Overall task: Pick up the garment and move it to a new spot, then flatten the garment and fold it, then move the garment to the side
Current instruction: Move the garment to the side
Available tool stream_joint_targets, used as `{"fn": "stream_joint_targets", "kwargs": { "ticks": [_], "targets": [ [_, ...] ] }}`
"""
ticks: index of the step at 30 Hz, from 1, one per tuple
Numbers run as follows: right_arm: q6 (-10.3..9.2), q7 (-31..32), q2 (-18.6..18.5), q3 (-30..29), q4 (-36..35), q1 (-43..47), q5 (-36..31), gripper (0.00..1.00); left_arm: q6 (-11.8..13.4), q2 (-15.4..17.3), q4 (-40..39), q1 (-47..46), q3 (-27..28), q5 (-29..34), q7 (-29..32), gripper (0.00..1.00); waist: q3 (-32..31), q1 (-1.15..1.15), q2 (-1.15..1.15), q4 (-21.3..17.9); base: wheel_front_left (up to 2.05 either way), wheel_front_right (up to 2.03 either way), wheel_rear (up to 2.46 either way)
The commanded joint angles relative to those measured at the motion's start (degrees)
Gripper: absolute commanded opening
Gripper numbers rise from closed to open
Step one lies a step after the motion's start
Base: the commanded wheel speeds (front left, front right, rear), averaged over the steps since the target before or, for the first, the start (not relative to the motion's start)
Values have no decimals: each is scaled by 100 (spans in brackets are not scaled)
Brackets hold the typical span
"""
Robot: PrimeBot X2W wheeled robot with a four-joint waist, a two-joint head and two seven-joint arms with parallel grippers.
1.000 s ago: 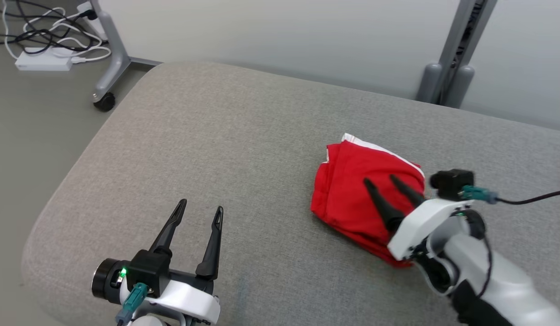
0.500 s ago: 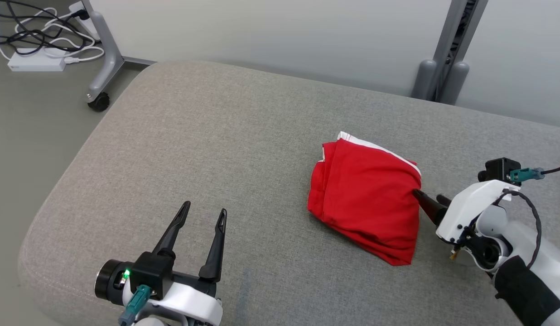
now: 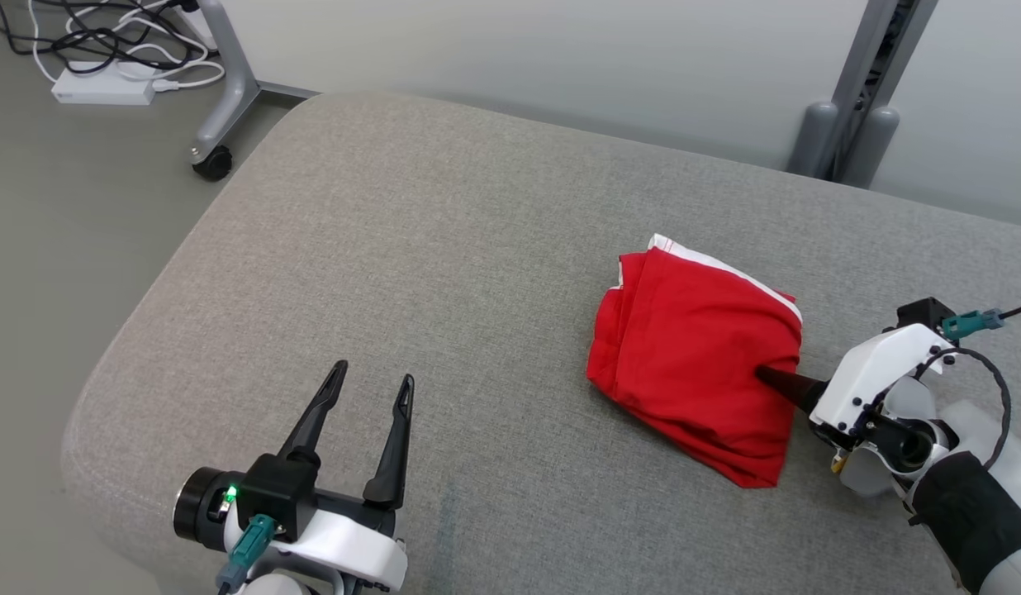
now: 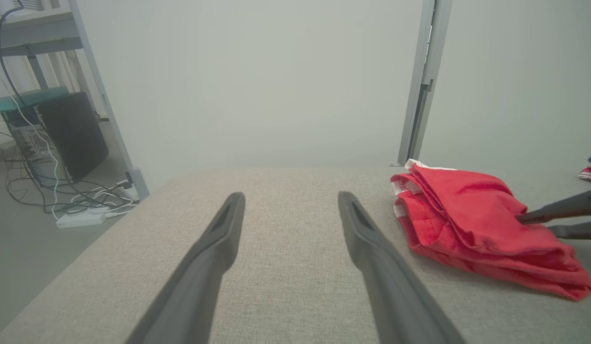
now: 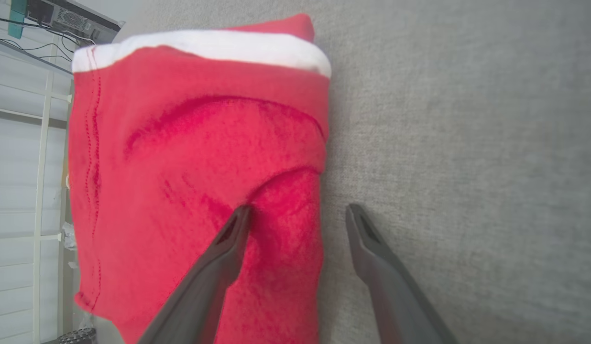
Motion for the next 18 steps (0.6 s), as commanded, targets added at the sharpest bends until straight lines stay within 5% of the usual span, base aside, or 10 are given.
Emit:
{"fn": "stream_joint_targets", "kwargs": {
  "ticks": [1, 3, 4, 5, 18],
  "targets": [
    [0, 63, 15, -19, 48, -20, 54, 100, -5, 21, -3, -75, -12, -31, -24, 100, 30, 0, 0, 52, 0, 0, 0],
    [0, 127, 75, -35, 48, 21, 107, 100, 6, 23, 4, -94, -23, -61, -24, 100, 44, 0, 0, 92, 0, 0, 0],
    [0, 105, 81, -17, 9, 31, 95, 73, 14, 21, 7, -95, -28, -67, -24, 100, 53, 0, 0, 105, 0, 0, 0],
    [0, 9, 66, -35, -44, 32, 100, 5, 22, 19, 6, -97, -33, -69, -24, 100, 61, 0, 0, 113, 0, 0, 0],
    [0, -161, -290, 269, -733, -3, -171, 0, 5, 21, 0, 53, 148, 5, -24, 100, -163, 0, 0, -354, 0, 0, 0]
  ]
}}
